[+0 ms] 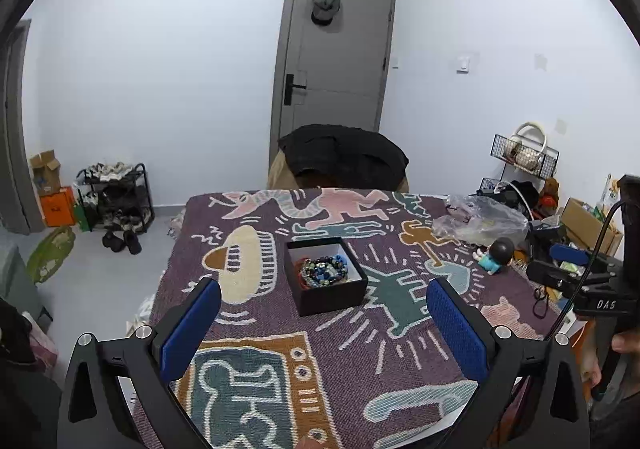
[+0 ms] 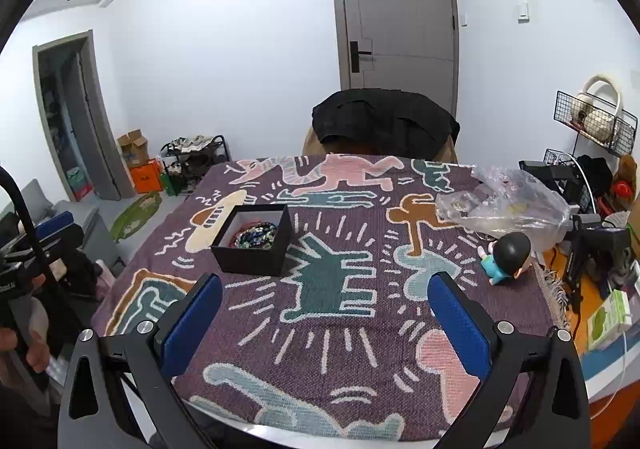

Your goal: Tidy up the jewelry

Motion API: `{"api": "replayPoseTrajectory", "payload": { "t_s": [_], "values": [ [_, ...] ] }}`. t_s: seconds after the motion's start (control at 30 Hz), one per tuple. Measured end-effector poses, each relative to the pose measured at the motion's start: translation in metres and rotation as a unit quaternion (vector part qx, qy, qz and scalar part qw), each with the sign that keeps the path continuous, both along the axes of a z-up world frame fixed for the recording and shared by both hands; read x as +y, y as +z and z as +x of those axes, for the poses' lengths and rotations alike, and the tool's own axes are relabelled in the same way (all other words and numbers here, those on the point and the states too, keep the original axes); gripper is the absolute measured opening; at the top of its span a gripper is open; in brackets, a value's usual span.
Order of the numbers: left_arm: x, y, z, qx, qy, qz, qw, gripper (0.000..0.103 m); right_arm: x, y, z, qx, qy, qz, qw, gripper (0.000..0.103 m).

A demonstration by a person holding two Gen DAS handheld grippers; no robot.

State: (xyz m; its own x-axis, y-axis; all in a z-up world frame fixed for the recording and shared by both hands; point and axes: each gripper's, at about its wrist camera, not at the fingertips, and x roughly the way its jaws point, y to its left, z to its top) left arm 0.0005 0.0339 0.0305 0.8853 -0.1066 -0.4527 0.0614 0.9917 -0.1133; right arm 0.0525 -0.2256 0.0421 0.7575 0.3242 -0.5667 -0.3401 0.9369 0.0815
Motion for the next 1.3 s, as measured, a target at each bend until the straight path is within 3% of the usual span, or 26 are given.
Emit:
{"api": "replayPoseTrajectory", "payload": {
  "t_s": [1.3],
  "values": [
    [-0.0036, -0.0051, -0.0002, -0.001, 0.008, 0.016, 0.9998, 0.102, 0.0031, -0.0052, -0.0052, -0.006, -0.011, -0.011, 1.000, 0.103]
  ]
}}
